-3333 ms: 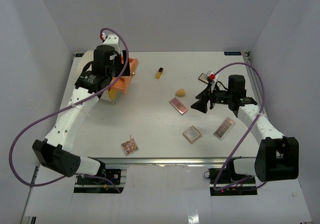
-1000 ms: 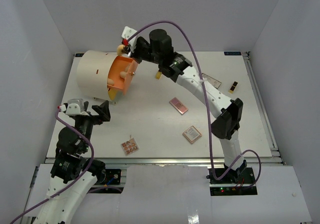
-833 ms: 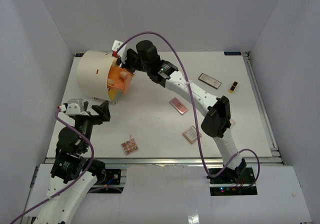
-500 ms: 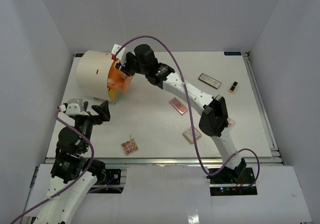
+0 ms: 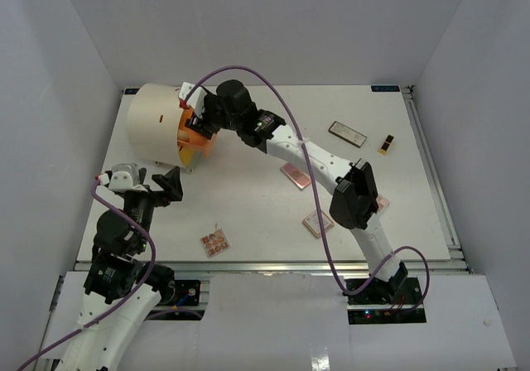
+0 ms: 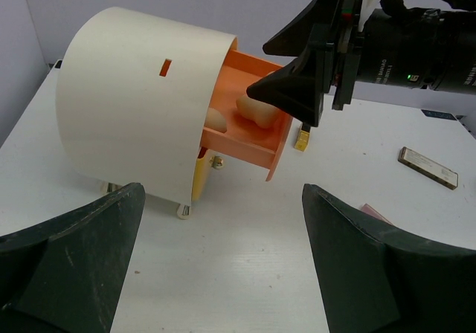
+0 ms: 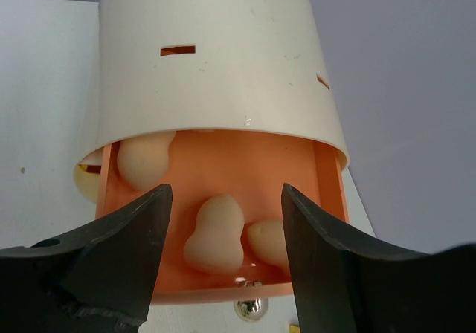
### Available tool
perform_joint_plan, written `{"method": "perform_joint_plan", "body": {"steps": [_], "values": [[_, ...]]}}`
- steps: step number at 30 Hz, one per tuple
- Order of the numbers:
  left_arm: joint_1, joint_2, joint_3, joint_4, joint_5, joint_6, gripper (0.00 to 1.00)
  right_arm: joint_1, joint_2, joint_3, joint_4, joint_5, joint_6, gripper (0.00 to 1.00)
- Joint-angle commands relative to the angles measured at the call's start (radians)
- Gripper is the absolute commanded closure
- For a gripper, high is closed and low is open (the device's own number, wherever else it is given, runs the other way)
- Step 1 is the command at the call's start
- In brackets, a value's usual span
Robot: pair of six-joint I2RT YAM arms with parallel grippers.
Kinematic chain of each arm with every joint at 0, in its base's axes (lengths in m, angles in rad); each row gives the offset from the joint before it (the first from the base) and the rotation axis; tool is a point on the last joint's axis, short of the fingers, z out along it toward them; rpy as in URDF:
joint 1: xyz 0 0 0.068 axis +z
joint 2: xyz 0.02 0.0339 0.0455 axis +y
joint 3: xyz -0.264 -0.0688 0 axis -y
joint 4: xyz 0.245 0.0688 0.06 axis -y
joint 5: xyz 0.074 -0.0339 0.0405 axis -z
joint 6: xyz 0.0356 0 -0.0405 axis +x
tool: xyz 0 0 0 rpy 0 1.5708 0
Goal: Organize the makeup
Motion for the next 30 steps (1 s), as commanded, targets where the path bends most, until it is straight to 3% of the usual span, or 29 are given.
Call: {"method": "perform_joint_plan", "body": {"steps": [1, 5, 8, 11, 15, 18, 22, 26, 30], "values": [[0.006, 0.004, -0.005, 0.017, 0.041, 0.005, 0.02, -0.008, -0.171, -0.008, -0.046, -0.072, 0.025, 0.33], [0.006, 0.040, -0.005, 0.027, 0.126, 0.013, 0.02, -0.058, -0.305, -0.105, -0.099, -0.231, 0.104, 0.33], [0.006, 0.123, 0.021, 0.016, 0.253, 0.004, 0.05, -0.153, -0.444, -0.239, -0.113, -0.507, 0.159, 0.34], [0.006, 0.264, 0.075, 0.000, 0.424, -0.024, 0.27, -0.251, -0.590, -0.589, -0.025, -0.724, 0.257, 0.36], [-0.003, 0.448, 0.183, -0.030, 0.549, -0.080, 0.41, -0.351, -0.838, -0.999, 0.094, -0.738, 0.223, 0.44], [-0.045, 0.556, 0.299, -0.051, 0.534, -0.117, 0.45, -0.463, -1.015, -1.223, 0.135, -0.740, 0.228, 0.53], [-0.127, 0.676, 0.426, -0.096, 0.474, -0.152, 0.49, -0.581, -1.135, -1.432, 0.221, -0.752, 0.253, 0.55], [-0.251, 0.898, 0.575, -0.177, 0.305, -0.140, 0.49, -0.683, -1.148, -1.434, 0.227, -0.784, 0.309, 0.55], [-0.290, 1.110, 0.745, -0.267, 0.121, -0.094, 0.48, -0.725, -1.156, -1.447, 0.238, -0.776, 0.315, 0.55]]}}
